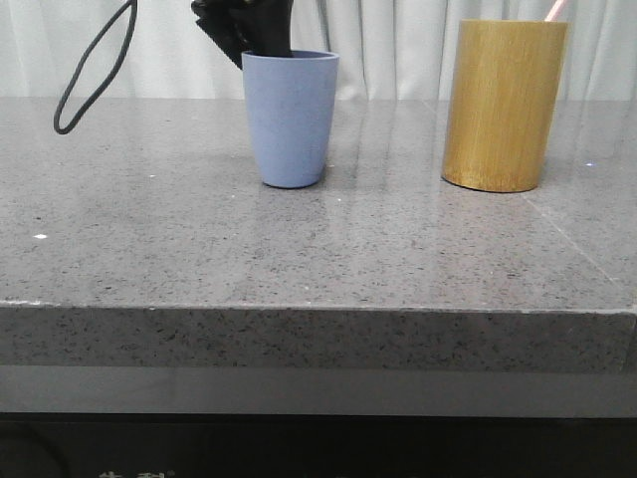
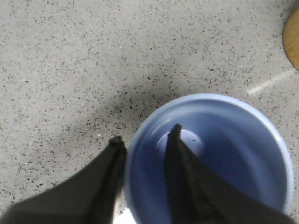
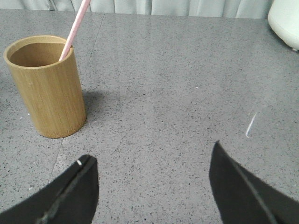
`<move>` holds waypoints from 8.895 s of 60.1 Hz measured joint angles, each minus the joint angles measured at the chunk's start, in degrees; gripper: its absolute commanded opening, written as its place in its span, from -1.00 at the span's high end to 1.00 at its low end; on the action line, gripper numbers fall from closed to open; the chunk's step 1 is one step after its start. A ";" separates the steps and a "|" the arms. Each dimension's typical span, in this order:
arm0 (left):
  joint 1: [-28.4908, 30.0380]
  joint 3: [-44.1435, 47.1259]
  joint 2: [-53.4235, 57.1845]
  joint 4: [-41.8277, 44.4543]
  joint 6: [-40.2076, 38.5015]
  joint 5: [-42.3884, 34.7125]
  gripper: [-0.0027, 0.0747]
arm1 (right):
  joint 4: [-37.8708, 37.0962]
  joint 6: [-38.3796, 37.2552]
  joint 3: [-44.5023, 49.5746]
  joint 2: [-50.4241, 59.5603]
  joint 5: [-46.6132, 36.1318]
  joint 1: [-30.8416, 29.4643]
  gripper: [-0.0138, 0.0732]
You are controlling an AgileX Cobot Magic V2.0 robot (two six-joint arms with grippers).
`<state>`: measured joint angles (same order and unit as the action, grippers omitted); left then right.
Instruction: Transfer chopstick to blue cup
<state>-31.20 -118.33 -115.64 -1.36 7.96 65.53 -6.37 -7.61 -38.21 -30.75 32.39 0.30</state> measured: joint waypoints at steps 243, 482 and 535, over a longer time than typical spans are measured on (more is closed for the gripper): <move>0.00 59.78 60.54 -2.09 -4.09 -32.54 -0.07 | 18.48 12.11 -56.12 -47.91 -12.02 22.96 0.82; 8.59 79.07 84.58 2.61 -9.00 -38.24 0.98 | -0.77 -0.53 -4.05 10.32 15.03 25.49 0.84; 25.71 118.41 115.91 -2.19 -9.00 -58.31 0.98 | -0.87 -0.57 -4.05 10.32 15.16 25.49 0.84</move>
<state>-5.49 0.07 0.27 -3.55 -1.04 7.21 -7.24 -8.18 -42.26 -20.43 47.55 25.79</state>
